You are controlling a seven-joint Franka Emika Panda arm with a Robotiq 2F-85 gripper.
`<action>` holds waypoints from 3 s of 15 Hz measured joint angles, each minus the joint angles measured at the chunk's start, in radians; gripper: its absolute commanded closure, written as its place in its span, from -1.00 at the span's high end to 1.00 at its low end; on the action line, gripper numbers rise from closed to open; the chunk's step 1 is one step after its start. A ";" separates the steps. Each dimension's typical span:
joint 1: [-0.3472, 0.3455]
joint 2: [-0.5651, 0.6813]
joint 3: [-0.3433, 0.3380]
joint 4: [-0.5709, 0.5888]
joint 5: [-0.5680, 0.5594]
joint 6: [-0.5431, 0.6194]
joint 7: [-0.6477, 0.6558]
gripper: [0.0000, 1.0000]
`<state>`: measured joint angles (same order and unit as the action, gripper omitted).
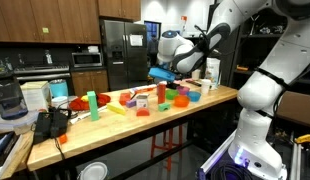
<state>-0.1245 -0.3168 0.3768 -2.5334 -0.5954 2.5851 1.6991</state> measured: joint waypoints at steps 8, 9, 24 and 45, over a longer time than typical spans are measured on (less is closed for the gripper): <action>0.003 0.000 0.006 0.012 -0.151 -0.033 0.363 1.00; 0.006 0.000 0.006 0.013 -0.163 -0.042 0.389 1.00; 0.143 0.041 -0.051 0.056 -0.143 -0.313 0.447 1.00; 0.164 0.066 -0.062 0.087 -0.131 -0.336 0.672 1.00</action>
<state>0.0391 -0.2513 0.3145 -2.4464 -0.7262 2.2491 2.3709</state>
